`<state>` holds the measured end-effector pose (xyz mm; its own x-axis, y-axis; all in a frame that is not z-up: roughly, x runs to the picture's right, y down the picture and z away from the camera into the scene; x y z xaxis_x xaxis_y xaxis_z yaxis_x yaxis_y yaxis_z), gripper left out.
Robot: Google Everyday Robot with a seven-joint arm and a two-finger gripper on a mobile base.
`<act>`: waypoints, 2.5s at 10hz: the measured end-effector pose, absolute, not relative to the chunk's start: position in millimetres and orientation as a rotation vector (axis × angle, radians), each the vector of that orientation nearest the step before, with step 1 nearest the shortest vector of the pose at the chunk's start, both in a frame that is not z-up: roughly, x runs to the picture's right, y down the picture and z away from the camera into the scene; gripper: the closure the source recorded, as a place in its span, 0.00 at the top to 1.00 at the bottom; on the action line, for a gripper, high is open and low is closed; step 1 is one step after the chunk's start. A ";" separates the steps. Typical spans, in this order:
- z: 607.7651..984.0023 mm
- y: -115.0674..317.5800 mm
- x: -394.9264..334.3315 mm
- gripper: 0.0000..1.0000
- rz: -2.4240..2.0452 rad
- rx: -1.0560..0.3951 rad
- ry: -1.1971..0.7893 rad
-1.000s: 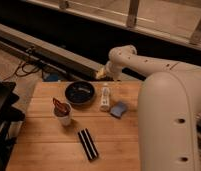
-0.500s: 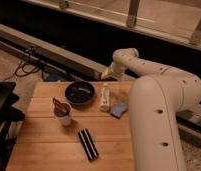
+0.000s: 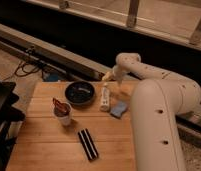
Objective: Stand the bottle upright
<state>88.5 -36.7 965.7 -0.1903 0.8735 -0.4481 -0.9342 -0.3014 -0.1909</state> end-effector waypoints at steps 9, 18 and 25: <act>986.6 -12.3 61.5 0.72 1.704 -0.654 0.179; 1011.2 -3.6 63.6 0.39 1.664 -0.659 0.219; 982.2 -30.5 58.4 0.00 1.640 -0.621 0.149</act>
